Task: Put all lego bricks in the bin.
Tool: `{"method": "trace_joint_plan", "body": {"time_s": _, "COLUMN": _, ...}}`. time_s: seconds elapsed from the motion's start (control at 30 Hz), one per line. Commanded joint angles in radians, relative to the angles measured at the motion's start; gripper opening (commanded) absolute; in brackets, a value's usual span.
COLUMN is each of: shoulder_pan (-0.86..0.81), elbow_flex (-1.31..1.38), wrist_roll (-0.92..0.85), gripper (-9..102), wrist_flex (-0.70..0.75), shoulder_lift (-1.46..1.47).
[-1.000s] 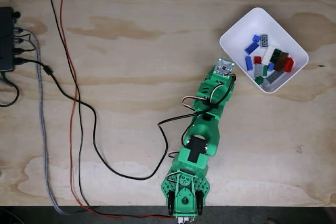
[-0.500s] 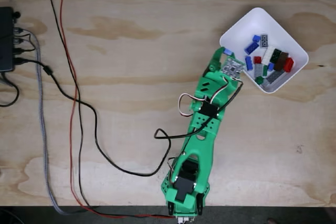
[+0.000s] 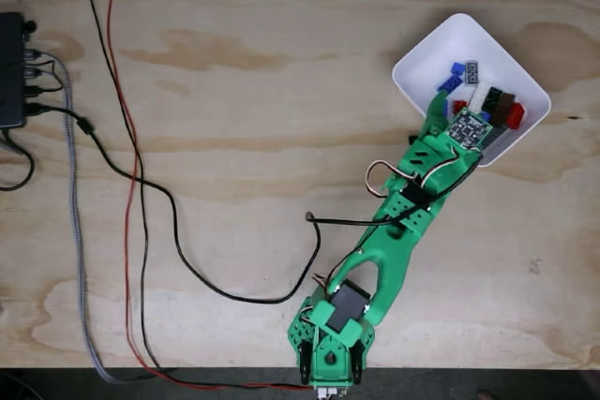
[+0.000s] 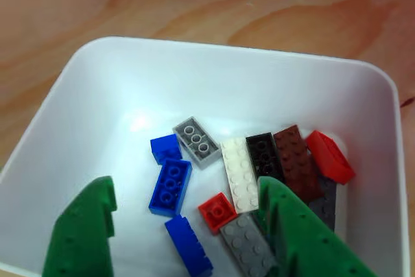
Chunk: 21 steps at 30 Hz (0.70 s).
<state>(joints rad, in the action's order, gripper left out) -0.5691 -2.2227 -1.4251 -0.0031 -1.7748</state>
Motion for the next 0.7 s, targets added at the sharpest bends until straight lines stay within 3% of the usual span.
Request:
{"method": "trace_joint_plan", "body": {"time_s": 0.0, "shoulder_pan": 0.037, "elbow_flex": 0.175, "wrist_roll": 0.235, "gripper": 29, "wrist_flex": 0.345, "shoulder_lift": -0.166}}
{"method": "trace_joint_plan", "body": {"time_s": 0.17, "shoulder_pan": 0.302, "elbow_flex": 0.069, "wrist_roll": 0.394, "gripper": 28, "wrist_flex": 0.811, "shoulder_lift": -0.442}}
{"method": "trace_joint_plan", "body": {"time_s": 0.27, "shoulder_pan": 0.405, "elbow_flex": -0.064, "wrist_roll": 0.393, "gripper": 26, "wrist_flex": 0.931, "shoulder_lift": -0.440}}
{"method": "trace_joint_plan", "body": {"time_s": 0.37, "shoulder_pan": 0.362, "elbow_flex": -0.222, "wrist_roll": 0.311, "gripper": 25, "wrist_flex": 0.764, "shoulder_lift": -0.354}}
{"method": "trace_joint_plan", "body": {"time_s": 0.53, "shoulder_pan": 0.187, "elbow_flex": -0.368, "wrist_roll": 0.091, "gripper": 25, "wrist_flex": 0.336, "shoulder_lift": -0.225}}
{"method": "trace_joint_plan", "body": {"time_s": 0.67, "shoulder_pan": 0.150, "elbow_flex": -0.426, "wrist_roll": 0.008, "gripper": 24, "wrist_flex": 0.051, "shoulder_lift": -0.206}}
